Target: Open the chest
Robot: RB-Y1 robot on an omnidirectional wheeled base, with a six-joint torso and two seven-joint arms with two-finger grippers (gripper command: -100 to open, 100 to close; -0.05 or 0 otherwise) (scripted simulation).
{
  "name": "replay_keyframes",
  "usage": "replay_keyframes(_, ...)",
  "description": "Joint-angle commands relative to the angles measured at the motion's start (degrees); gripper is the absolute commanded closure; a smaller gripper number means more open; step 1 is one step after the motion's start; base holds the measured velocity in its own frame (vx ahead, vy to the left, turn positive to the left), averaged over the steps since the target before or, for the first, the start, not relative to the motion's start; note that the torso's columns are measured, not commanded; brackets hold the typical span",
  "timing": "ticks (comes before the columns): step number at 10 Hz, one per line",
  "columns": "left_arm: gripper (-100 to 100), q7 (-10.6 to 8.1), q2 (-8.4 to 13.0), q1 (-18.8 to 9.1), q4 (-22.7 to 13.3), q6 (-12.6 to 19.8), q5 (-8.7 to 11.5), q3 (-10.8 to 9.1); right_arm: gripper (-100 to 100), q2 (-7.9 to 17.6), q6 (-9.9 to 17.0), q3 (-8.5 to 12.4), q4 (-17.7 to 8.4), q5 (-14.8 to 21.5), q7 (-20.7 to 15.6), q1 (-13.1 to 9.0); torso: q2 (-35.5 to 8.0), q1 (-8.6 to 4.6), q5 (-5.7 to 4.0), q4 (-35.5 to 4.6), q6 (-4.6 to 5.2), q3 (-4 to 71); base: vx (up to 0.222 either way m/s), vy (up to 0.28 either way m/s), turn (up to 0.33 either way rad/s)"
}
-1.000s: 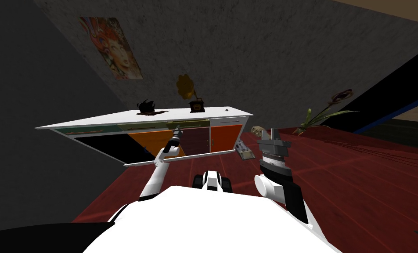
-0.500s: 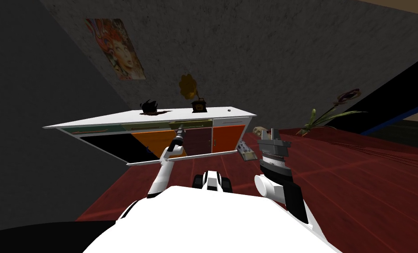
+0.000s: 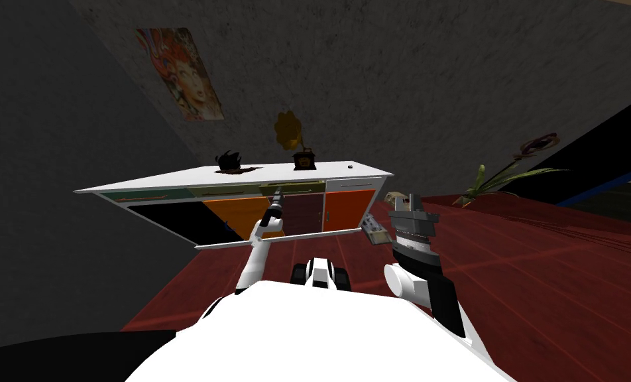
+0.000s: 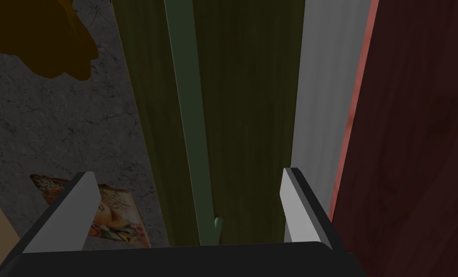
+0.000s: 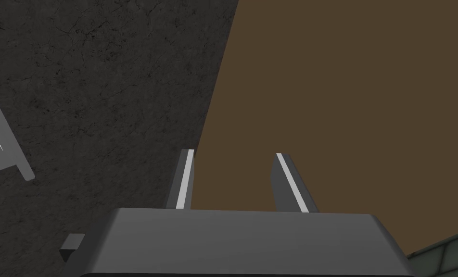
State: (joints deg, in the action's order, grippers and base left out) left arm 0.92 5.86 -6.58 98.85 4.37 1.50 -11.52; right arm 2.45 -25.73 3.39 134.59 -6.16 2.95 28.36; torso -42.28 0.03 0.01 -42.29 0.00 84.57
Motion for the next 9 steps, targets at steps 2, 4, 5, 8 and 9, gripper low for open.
replay_keyframes(2,100,-1.79,3.7,1.8,-0.5,-1.4,2.0,-0.54,0,0.0,0.0,0.0,0.0,0.0,0.0,0.0,-0.1,-0.35,-0.09,0.0,0.01,-0.1,-0.026,-0.08,-0.052)
replay_keyframes(4,100,-2.94,6.0,2.6,-1.3,-2.3,3.3,-0.92,0,0.0,0.0,0.0,0.0,0.0,0.0,0.0,0.0,-0.25,-0.06,0.0,0.09,0.0,-0.022,-0.094,-0.008)
replay_keyframes(5,100,-3.52,7.2,3.0,-1.6,-2.8,3.9,-1.12,0,0.0,0.0,0.0,0.0,0.0,0.0,0.0,0.1,-0.21,-0.06,0.1,0.18,0.0,-0.019,-0.069,-0.03)
replay_keyframes(8,100,-5.25,10.6,4.2,-2.7,-4.2,5.8,-1.7,0,0.0,0.0,0.0,0.0,0.0,0.0,0.0,0.1,-0.18,-0.02,0.1,0.18,0.1,-0.02,-0.065,-0.028)
replay_keyframes(9,100,-4.79,9.8,4.1,-2.0,-3.8,5.4,-1.76,0,0.0,0.0,0.0,0.0,0.0,0.0,0.0,0.1,-0.18,-0.02,0.1,0.18,0.1,-0.012,-0.022,0.016)
